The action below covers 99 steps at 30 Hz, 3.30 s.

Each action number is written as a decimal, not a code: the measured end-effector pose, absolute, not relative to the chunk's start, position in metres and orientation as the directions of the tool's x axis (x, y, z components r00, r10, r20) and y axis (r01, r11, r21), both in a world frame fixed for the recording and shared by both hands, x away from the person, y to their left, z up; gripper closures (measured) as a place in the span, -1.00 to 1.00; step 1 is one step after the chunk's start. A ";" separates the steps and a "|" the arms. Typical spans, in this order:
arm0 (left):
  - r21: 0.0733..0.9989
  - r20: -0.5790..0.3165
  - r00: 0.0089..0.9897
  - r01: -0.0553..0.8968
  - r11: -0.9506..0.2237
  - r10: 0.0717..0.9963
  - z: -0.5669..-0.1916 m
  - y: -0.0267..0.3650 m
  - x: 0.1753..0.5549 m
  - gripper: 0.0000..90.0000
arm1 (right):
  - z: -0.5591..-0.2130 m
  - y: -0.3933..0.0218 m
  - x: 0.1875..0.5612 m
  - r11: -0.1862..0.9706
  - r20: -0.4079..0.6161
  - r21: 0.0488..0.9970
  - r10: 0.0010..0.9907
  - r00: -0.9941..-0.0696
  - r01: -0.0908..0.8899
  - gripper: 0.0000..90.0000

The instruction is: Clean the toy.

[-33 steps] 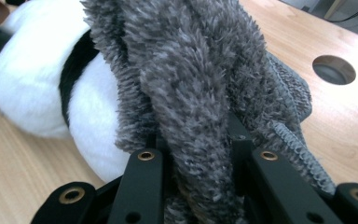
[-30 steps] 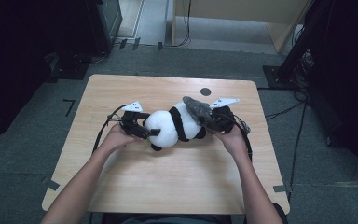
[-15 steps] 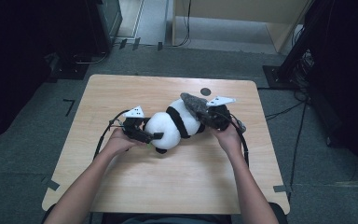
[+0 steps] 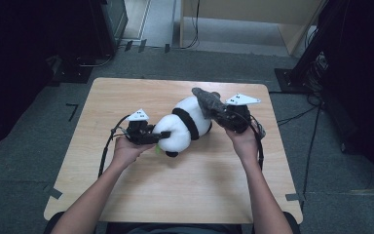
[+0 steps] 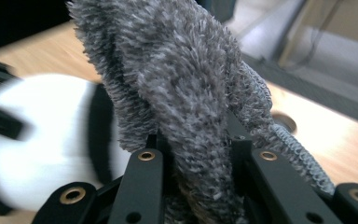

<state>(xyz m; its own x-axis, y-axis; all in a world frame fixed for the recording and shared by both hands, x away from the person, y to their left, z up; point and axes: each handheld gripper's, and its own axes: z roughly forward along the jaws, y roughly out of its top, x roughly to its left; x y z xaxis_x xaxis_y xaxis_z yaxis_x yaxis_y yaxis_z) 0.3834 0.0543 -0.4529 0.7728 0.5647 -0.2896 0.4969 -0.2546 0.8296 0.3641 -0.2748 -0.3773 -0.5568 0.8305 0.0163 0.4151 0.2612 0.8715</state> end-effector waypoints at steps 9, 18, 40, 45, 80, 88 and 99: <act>0.846 -0.318 0.721 0.508 -0.159 0.615 -0.437 0.050 0.370 0.15 | -0.386 -0.207 0.336 0.307 0.076 0.862 0.710 -0.700 0.404 0.66; 0.832 -0.355 0.695 0.540 -0.126 0.626 -0.442 0.046 0.366 0.16 | -0.410 -0.175 0.319 0.332 0.085 0.853 0.674 -0.734 0.403 0.67; 0.804 -0.422 0.668 0.588 -0.087 0.612 -0.438 0.037 0.374 0.14 | -0.449 -0.145 0.296 0.467 -0.013 0.805 0.630 -0.776 0.366 0.69; 0.813 -0.418 0.673 0.576 -0.078 0.611 -0.435 0.033 0.369 0.14 | -0.459 -0.139 0.298 0.492 -0.025 0.790 0.623 -0.782 0.367 0.69; 0.820 -0.444 0.670 0.572 -0.032 0.596 -0.435 0.060 0.371 0.18 | -0.465 -0.218 0.347 0.399 0.010 0.732 0.804 -0.594 0.553 0.70; 0.811 -0.416 0.671 0.578 -0.083 0.614 -0.441 0.054 0.370 0.19 | -0.438 -0.259 0.348 0.197 0.122 0.825 0.853 -0.508 0.529 0.70; 0.814 -0.426 0.690 0.574 -0.085 0.586 -0.441 0.042 0.364 0.19 | -0.408 -0.250 0.332 0.117 0.202 0.878 0.789 -0.581 0.464 0.70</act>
